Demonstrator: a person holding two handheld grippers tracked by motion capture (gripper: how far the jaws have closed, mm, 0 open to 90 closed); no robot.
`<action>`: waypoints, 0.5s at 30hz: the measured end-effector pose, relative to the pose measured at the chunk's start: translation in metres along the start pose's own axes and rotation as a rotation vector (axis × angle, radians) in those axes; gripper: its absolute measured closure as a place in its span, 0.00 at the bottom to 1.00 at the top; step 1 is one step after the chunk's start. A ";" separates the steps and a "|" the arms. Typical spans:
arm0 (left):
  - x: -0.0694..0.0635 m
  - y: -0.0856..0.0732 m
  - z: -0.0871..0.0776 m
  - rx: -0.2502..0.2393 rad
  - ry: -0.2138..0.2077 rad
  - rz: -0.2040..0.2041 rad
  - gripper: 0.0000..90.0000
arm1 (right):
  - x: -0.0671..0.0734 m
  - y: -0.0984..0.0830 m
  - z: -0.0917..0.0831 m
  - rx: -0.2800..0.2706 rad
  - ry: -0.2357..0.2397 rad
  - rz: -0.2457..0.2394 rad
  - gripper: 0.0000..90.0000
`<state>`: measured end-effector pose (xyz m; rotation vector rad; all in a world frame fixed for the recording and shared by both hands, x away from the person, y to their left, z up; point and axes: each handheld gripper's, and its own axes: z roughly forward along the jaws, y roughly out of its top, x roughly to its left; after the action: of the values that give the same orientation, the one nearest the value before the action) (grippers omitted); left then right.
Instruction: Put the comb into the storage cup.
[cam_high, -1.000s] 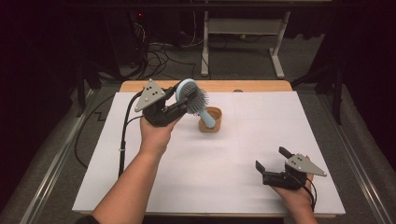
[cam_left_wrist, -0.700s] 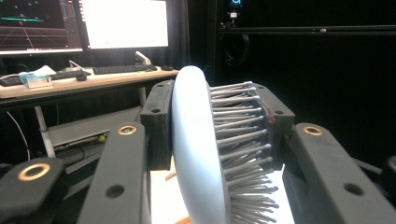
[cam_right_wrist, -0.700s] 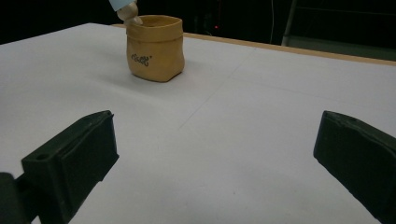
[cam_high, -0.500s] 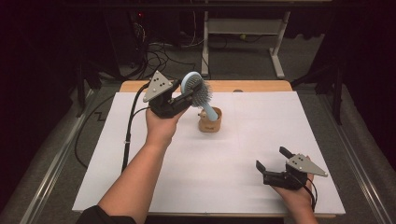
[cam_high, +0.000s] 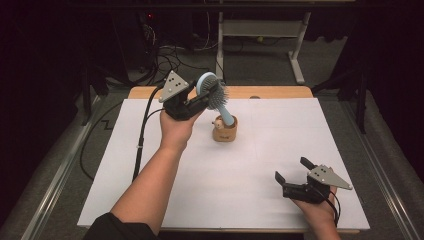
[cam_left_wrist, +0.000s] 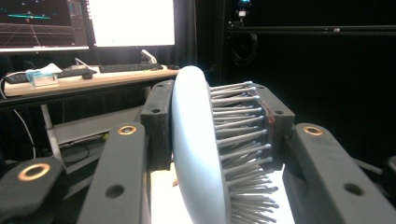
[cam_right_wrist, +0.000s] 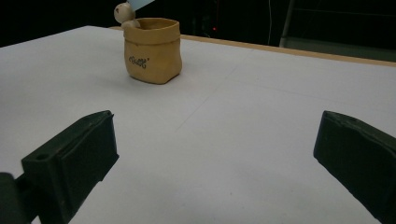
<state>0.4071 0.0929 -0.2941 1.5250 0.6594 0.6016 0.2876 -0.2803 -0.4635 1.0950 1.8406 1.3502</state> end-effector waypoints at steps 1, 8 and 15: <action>0.001 0.000 0.002 0.004 0.001 0.001 0.64 | 0.000 0.000 0.000 -0.001 0.001 -0.001 0.00; 0.005 0.002 0.012 0.023 0.009 0.007 0.64 | -0.002 0.000 0.000 0.000 0.004 0.004 0.00; 0.010 -0.003 0.020 0.040 0.013 -0.008 0.64 | -0.003 -0.001 0.000 -0.003 0.008 0.017 0.00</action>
<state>0.4281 0.0864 -0.2983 1.5559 0.6906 0.5963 0.2886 -0.2827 -0.4641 1.1075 1.8385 1.3681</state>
